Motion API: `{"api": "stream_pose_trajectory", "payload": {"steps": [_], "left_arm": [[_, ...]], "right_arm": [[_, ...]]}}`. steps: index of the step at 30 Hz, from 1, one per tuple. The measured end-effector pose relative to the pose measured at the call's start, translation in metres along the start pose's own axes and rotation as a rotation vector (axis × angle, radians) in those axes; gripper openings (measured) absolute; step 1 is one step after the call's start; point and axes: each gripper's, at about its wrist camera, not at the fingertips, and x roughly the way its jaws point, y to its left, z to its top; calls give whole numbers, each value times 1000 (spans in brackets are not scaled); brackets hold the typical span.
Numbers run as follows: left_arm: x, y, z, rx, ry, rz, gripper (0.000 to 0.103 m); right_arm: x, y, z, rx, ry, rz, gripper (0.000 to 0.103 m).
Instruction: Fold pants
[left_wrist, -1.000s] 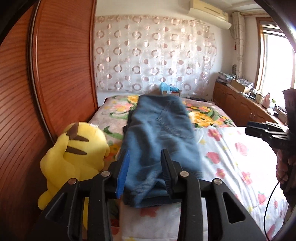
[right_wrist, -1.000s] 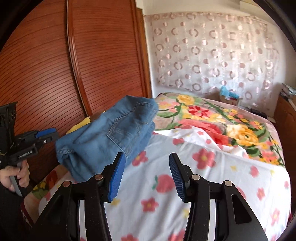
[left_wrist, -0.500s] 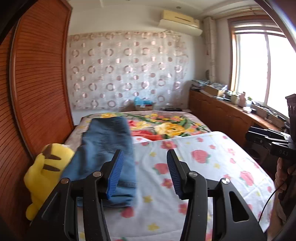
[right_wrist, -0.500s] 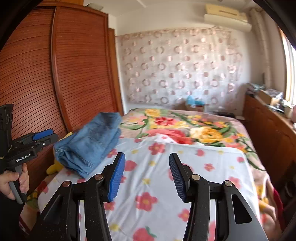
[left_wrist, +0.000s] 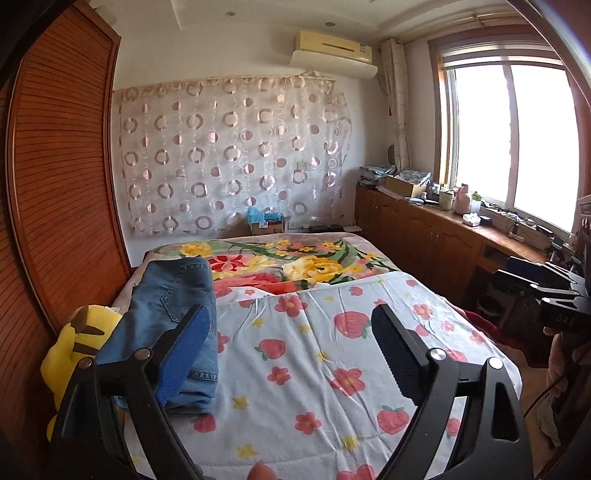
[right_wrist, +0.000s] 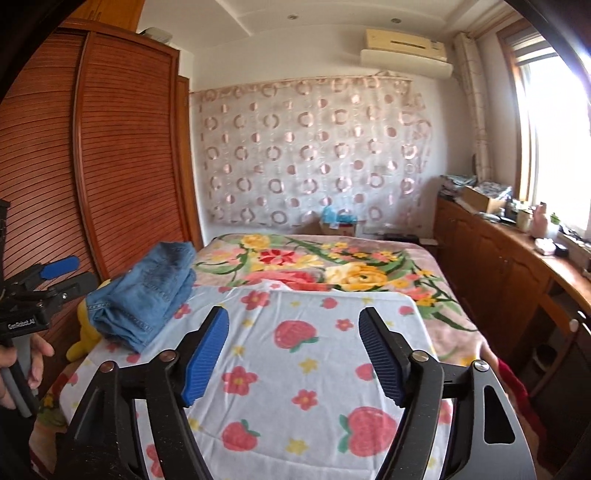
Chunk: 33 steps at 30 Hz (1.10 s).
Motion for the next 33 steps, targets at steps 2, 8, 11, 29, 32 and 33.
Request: {"api": "stream_pose_trajectory", "payload": {"steps": [2,8,11,29,32,33], "left_arm": [[-4,-5,2,5,-7,10,90],[-7,-11,-2,-8,3,29,90],[-5,-11,-5,-20,24,13,90],[-4,-15,-9,-10,28,29,90],[-5,-15,-9,-11,26,28,90],[-5,-17,-10,-10,24,29,90]], "right_arm": [[-2,4,-1,6,-9,3,76],[-1,16,-6,13,-10,0,76],[-2,17,-8,20,-15,-1,76],[-3,-5,-9,31,-26,1,76],[-3,-6,-9,31,-26,-3,76],[-4,-7,-10,31,-26,-1,76]]}}
